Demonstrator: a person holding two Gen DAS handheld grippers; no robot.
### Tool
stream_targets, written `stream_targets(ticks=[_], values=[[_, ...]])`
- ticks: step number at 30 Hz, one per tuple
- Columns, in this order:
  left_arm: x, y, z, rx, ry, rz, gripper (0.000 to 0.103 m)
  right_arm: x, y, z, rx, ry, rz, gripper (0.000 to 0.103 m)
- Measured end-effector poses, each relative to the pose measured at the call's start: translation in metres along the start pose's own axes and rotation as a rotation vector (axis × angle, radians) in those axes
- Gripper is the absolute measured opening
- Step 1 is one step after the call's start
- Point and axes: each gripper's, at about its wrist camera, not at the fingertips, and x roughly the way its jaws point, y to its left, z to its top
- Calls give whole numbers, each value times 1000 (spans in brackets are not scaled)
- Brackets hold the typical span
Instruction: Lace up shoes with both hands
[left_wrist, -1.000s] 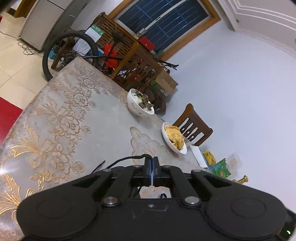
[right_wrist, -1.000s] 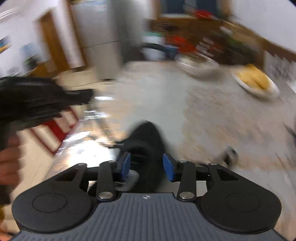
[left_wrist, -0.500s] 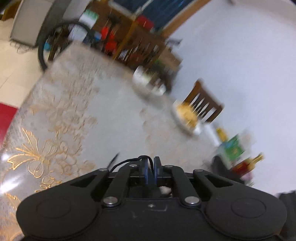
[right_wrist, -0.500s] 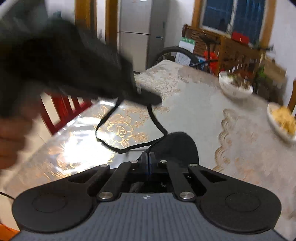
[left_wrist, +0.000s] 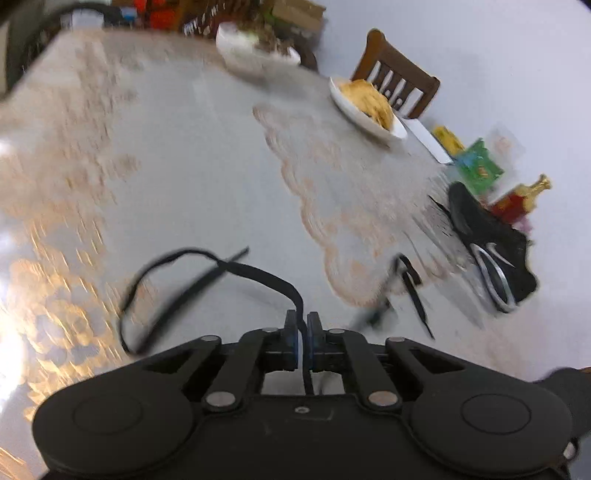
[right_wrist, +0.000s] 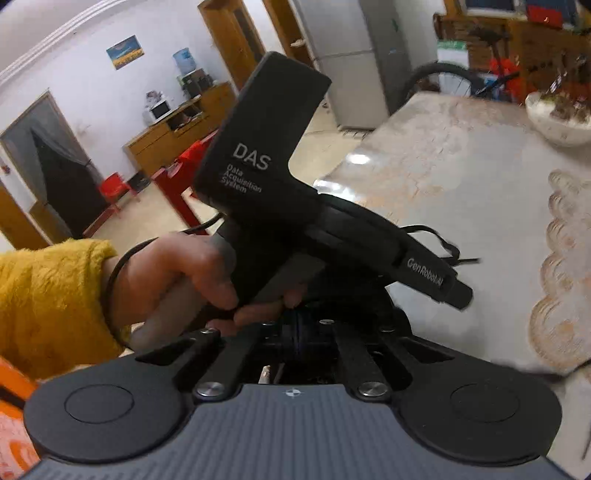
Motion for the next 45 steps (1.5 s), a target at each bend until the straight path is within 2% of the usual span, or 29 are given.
stream_targets(ticks=[3,4,5,7,10,12,17,19,22,24,25,26,28,30,31,34,37,39,42,45], values=[[-5,11,-1,-36,-17,-46,4,-2,-10,0,62,11,87,2],[-7,13,-2,-37,-18,-38,4,-2,-12,1,74,18,113,2],[-12,16,-5,-35,-27,-11,5,-2,-13,1,81,27,136,2],[-25,21,-15,-29,-56,56,20,-1,-10,-1,82,39,166,2],[-37,24,-30,24,-89,168,31,1,-8,-2,71,59,197,2],[-38,26,-34,67,-112,222,31,2,-12,1,47,85,227,2],[-32,27,-32,37,-200,283,31,-3,-8,7,-29,165,312,2],[-26,23,-29,70,-196,294,31,-6,-3,5,-65,185,299,2],[-21,19,-24,116,-185,299,34,-13,-10,6,-18,156,277,2],[-20,16,-19,122,-141,309,39,-18,-10,7,18,118,178,7],[-23,15,-18,117,-119,310,39,-21,-9,8,21,105,106,19],[-31,13,-19,104,-105,303,41,-27,-7,9,7,92,28,37],[-56,7,-29,84,-111,288,64,-46,-5,8,-8,36,-71,52],[-82,0,-46,76,-146,288,76,-66,-8,4,12,-13,-127,52],[-94,-2,-55,61,-146,294,78,-75,-10,1,28,-32,-153,52],[-116,-8,-83,-19,-123,278,78,-94,-21,-12,100,-63,-272,53],[-125,-13,-105,-100,-95,229,78,-101,-37,-28,169,-77,-421,53],[-122,-15,-113,-140,-70,194,78,-104,-52,-38,215,-67,-490,53],[-118,-21,-119,-155,-53,219,78,-97,-71,-47,257,-16,-566,53],[-108,-22,-118,-162,-39,226,78,-86,-85,-55,288,42,-574,53]])
